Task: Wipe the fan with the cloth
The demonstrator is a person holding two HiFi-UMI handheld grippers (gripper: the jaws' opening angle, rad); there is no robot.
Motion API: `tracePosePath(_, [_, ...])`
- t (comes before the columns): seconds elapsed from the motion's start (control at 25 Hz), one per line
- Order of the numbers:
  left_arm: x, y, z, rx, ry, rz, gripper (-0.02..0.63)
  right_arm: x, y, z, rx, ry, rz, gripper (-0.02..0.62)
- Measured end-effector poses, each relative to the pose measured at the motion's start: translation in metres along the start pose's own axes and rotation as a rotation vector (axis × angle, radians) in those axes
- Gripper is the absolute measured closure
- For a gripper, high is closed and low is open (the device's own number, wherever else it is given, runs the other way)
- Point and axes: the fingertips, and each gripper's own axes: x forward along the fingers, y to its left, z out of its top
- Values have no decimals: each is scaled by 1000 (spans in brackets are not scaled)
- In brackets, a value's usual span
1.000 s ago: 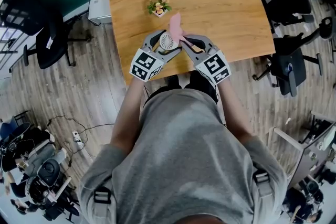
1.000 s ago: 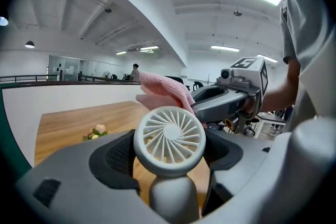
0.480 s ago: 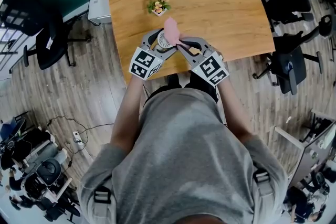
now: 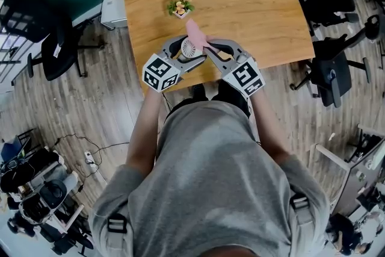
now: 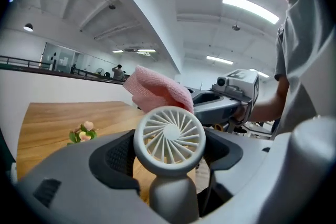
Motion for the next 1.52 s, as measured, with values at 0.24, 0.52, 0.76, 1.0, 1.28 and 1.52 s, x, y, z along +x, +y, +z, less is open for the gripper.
tracePosePath(0.24, [-3,-11,23,-136,-135,-122,216,-10,-6,-4,16,-8,-8,557])
tracePosePath(0.52, [5,-10,33,-95,-128,-145,216,-20,-5,2,-2,-19,16,557])
tracePosePath(0.76, [14,-28,27,66,-34,-172,216,-31,-14,8,-3,-36,10,557])
tracePosePath(1.0, [23,-47,13,252,67,-198,216,-34,-22,8,-16,-25,23,558])
tracePosePath(1.28, [24,-48,-5,450,173,-154,216,-20,-21,3,-17,50,99,557])
tracePosePath(1.52, [25,-46,-20,554,241,-109,216,-7,-19,-11,-19,141,214,558])
